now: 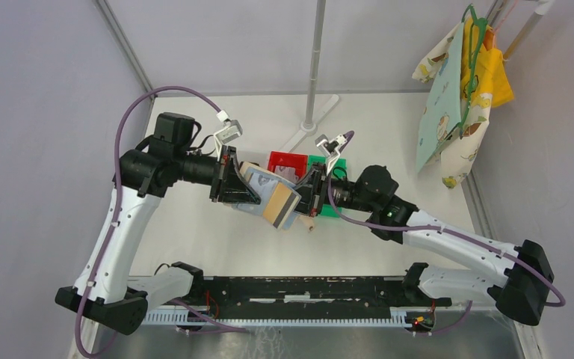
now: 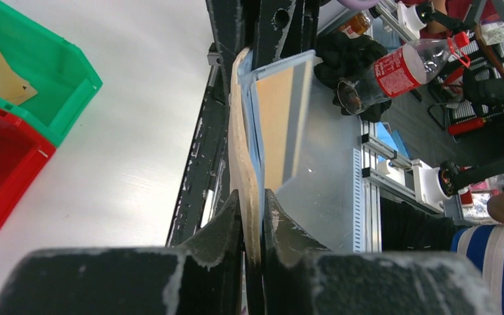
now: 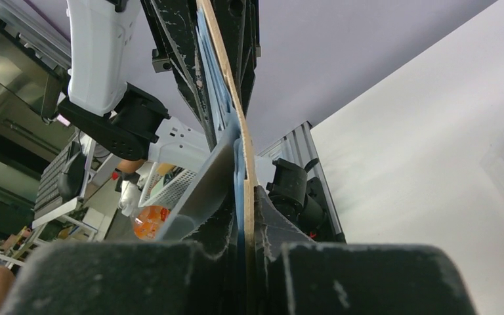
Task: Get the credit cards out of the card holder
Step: Remove the credit card from the card holder.
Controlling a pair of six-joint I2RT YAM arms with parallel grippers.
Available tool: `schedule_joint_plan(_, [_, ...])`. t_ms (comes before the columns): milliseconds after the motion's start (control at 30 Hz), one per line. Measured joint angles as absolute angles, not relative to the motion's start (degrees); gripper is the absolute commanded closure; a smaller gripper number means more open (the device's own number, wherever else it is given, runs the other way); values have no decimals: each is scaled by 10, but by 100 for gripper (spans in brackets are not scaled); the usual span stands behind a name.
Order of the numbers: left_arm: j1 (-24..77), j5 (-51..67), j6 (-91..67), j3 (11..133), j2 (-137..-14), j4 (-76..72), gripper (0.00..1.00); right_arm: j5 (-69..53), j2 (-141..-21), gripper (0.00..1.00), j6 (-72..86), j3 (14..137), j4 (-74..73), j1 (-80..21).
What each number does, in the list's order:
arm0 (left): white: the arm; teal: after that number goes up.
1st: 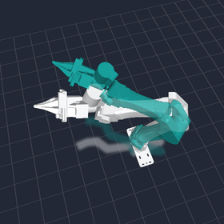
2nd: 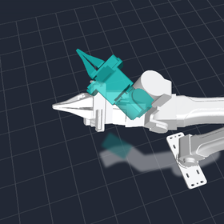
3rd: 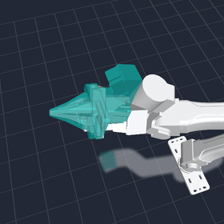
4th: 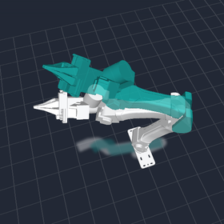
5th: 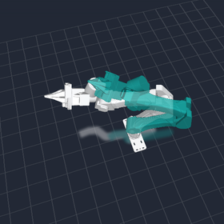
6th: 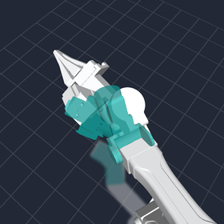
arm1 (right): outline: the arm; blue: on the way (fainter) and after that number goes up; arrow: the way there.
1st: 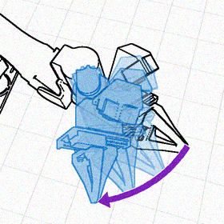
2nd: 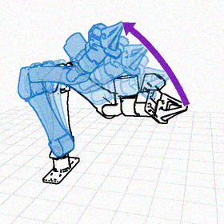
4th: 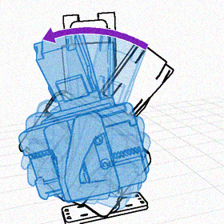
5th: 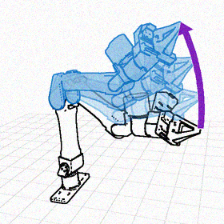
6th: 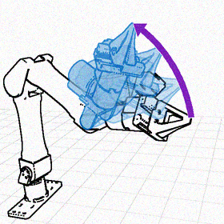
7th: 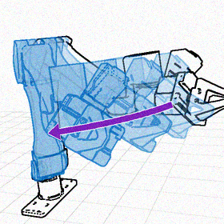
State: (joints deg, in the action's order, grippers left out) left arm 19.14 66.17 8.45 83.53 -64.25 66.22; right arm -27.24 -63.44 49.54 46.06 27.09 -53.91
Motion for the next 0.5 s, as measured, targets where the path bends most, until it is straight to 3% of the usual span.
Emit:
schedule_joint_plan(67, [192, 665, 90, 844, -642, 670, 98, -272, -630, 65, 489, 463, 265, -539])
schedule_joint_plan(133, [193, 665, 91, 854, -642, 677, 98, -272, -622, 54, 474, 471, 243, -535])
schedule_joint_plan(500, [192, 645, 91, 882, -641, 677, 98, -258, -576, 26, 404, 517, 105, -472])
